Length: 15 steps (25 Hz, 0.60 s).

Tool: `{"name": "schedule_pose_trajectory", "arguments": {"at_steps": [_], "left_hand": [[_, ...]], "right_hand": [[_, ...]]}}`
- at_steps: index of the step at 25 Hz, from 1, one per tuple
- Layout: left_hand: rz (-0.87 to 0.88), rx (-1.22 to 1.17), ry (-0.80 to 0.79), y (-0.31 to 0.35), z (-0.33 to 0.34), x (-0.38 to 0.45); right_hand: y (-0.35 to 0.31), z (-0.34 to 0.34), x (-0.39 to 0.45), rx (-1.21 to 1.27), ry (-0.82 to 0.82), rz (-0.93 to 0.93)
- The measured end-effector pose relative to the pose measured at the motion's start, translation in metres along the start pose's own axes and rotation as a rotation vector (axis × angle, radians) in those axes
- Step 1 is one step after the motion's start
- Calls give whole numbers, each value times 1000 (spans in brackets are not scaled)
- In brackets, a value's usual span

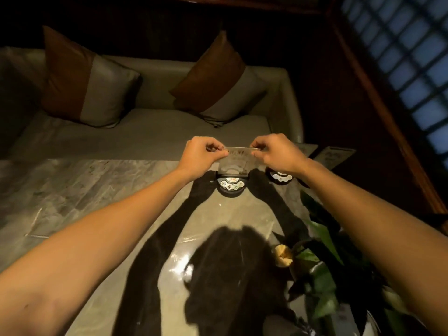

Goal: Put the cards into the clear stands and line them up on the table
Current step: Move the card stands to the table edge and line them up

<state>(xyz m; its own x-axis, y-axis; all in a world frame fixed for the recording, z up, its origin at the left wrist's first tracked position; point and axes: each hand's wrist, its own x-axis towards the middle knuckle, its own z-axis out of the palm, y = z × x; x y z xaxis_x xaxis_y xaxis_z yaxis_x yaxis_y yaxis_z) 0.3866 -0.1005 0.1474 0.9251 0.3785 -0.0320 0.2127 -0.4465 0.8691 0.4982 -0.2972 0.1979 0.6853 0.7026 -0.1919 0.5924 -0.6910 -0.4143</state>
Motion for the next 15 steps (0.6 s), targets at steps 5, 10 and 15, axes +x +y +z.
{"name": "schedule_pose_trajectory", "arguments": {"at_steps": [5, 10, 15], "left_hand": [[-29, 0, 11, -2, 46, 55], [-27, 17, -16, -7, 74, 80], [-41, 17, -54, -14, 91, 86]], "right_hand": [[55, -11, 38, -74, -16, -2], [90, -5, 51, -52, -51, 28], [109, 3, 52, -47, -70, 36]]}}
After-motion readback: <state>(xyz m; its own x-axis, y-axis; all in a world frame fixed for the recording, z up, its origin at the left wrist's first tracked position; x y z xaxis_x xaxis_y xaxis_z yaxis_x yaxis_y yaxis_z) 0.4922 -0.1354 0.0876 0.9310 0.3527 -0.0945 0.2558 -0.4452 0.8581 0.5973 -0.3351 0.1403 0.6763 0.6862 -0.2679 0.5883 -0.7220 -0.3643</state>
